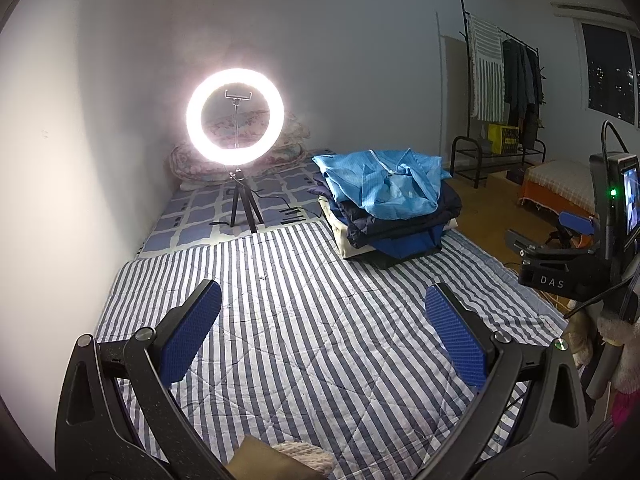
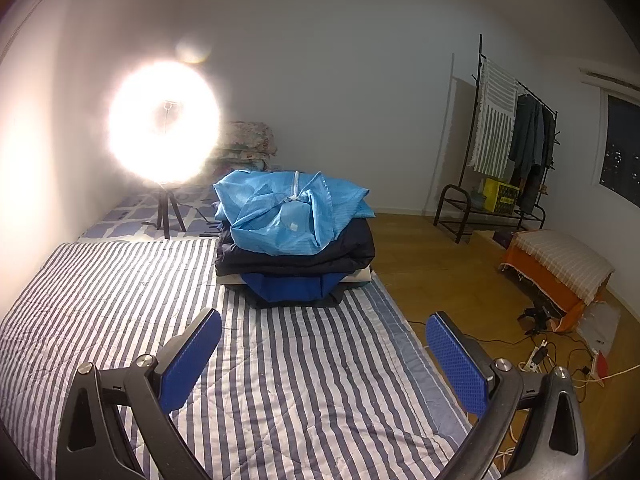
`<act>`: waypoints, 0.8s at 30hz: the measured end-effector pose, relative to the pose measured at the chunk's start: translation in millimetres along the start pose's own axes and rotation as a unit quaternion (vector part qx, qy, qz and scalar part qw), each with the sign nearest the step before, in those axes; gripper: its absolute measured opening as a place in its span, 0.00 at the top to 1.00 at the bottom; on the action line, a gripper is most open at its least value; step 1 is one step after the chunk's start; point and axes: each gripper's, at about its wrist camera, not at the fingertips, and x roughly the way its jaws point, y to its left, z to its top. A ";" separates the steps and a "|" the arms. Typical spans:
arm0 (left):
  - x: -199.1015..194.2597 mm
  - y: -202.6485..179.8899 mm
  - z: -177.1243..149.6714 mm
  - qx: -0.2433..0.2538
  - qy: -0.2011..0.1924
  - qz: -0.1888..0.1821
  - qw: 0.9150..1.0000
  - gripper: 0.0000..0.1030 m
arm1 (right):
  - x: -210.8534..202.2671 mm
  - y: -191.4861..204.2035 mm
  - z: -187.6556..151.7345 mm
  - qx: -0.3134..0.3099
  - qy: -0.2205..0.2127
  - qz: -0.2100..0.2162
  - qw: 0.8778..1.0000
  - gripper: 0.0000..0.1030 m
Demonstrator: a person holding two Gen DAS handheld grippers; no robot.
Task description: Fold large clothes
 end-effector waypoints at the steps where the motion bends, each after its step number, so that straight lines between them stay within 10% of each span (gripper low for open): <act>1: -0.1 0.3 0.4 0.000 -0.001 0.002 1.000 0.00 | 0.0 0.4 -0.3 -0.001 0.000 0.000 1.000 0.00; 24: 0.4 0.9 -3.4 0.003 -0.001 0.005 1.000 0.00 | 0.6 3.5 -3.4 0.001 0.003 0.008 1.000 0.00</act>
